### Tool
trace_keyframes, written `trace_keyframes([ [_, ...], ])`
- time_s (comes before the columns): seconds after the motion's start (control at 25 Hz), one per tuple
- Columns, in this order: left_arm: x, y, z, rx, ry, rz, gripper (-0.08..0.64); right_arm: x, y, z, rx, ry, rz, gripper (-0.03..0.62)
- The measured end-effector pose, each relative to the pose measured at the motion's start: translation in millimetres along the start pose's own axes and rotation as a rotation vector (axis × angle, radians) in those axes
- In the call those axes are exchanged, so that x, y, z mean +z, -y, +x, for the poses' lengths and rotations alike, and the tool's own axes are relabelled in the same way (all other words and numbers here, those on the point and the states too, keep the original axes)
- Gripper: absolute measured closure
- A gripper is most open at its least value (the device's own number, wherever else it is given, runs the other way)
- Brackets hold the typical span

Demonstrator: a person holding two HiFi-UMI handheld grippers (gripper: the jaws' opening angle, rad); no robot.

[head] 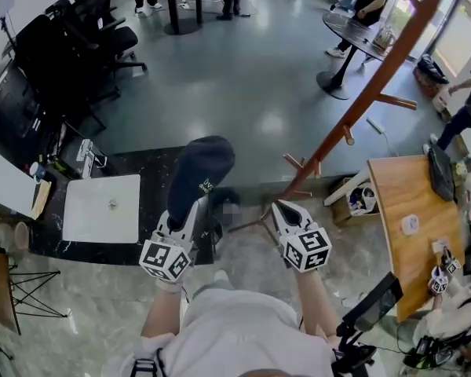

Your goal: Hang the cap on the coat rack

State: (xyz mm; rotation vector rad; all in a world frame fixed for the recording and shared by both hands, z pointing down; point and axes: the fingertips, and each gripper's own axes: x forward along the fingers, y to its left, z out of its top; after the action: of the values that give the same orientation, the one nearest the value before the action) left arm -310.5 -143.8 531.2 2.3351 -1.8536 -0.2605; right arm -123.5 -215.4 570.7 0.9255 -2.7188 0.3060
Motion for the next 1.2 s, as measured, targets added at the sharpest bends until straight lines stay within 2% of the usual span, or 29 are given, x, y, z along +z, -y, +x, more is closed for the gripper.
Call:
trace_keyframes([
  [0.12,16.2,-19.3,17.8,-0.029,0.006,0.017,0.531,22.2,-1.6,22.6,-0.008,0.006,0.018,0.569],
  [0.24,32.3,-21.6,39.5,-0.07,0.02,0.033,0.531,41.2,1.2,30.4,-0.015,0.009,0.031,0.569],
  [0.36,52.7,-8.1,65.5,-0.128,0.046,0.057,0.531,54.8,8.1,25.1,-0.027,0.005,0.049,0.569],
  [0.52,99.4,26.9,97.7,-0.177,0.085,0.115,0.531,77.3,21.3,8.6,-0.035,0.0,0.054,0.569],
  [0.68,141.2,57.4,123.8,-0.226,0.171,0.191,0.531,100.8,35.9,-13.0,-0.061,0.028,0.041,0.569],
  [1.0,215.6,108.2,154.6,-0.29,0.342,0.272,0.531,126.1,59.4,-45.9,-0.107,0.054,-0.012,0.569],
  [1.2,263.1,134.4,166.7,-0.285,0.451,0.411,0.531,139.4,69.2,-60.4,-0.115,0.075,-0.036,0.569],
])
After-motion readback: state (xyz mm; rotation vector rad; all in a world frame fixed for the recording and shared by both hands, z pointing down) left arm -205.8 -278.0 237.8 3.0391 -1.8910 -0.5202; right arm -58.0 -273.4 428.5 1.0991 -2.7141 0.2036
